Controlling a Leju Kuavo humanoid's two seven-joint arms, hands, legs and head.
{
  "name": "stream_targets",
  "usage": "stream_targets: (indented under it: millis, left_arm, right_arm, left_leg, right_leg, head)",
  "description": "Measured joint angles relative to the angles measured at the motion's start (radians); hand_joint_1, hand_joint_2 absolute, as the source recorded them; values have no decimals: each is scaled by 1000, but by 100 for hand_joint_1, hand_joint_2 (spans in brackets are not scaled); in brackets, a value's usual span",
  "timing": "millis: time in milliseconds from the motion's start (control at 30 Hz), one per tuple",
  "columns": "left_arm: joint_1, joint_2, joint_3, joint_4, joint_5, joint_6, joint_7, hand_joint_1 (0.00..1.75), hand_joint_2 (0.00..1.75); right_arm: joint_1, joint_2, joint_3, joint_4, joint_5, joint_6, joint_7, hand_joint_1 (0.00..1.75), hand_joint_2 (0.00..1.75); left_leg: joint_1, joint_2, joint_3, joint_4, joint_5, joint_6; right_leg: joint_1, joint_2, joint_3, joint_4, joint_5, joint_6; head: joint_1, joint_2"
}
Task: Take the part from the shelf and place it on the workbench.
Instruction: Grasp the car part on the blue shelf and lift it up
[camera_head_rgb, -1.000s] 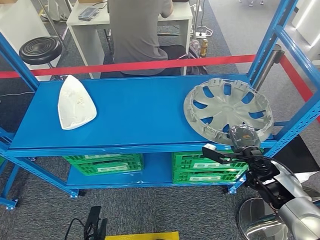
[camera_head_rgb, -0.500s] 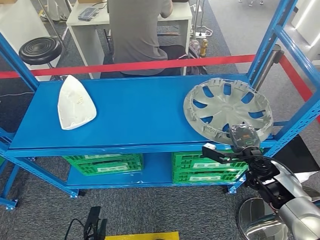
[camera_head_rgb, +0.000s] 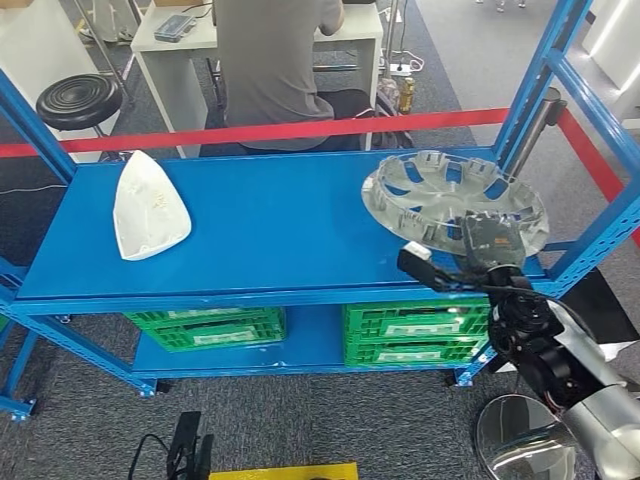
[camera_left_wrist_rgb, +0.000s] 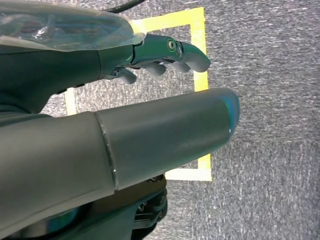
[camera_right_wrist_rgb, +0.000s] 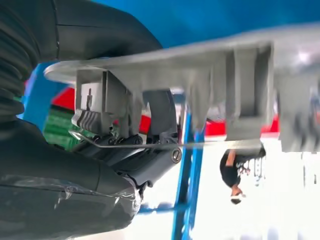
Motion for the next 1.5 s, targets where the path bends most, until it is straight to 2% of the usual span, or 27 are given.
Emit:
stream_targets:
  millis: [200,500,633,1133,1500]
  left_arm:
    - [-2,0,0,0,-5,0,-2,0,0]
    - [-5,0,-1,0,-14,0,-2,0,0]
    - [-9,-1,-1,0,-23,0,-2,0,175]
    - [-22,-6,-2,0,-32,0,-6,0,175]
    - [-26,-11,-2,0,-39,0,-7,0,175]
  right_arm:
    - [-21,-15,-65,-120,-26,0,9,175,175]
    - [-21,-26,-109,-198,-48,-17,8,175,175]
    - [-20,-33,-138,-254,-87,-19,7,175,175]
    - [-44,-29,-164,-388,-115,-35,-18,175,175]
    - [-111,-6,-166,-431,-149,-41,-38,175,175]
  left_leg:
    - [1,0,0,0,0,0]
    - [1,1,0,-1,0,0]
    - [1,2,0,-1,0,0]
    - [1,1,0,-2,0,-1]
    - [1,1,0,-2,1,-1]
  right_leg:
    - [0,0,-1,0,0,0]
    - [0,1,-1,0,0,-1]
    - [0,1,-1,0,1,-1]
    - [0,1,-1,0,1,-1]
    - [0,1,-1,0,1,-1]
  head:
    - [0,0]
    - [0,0]
    - [0,0]
    - [0,0]
    - [0,0]
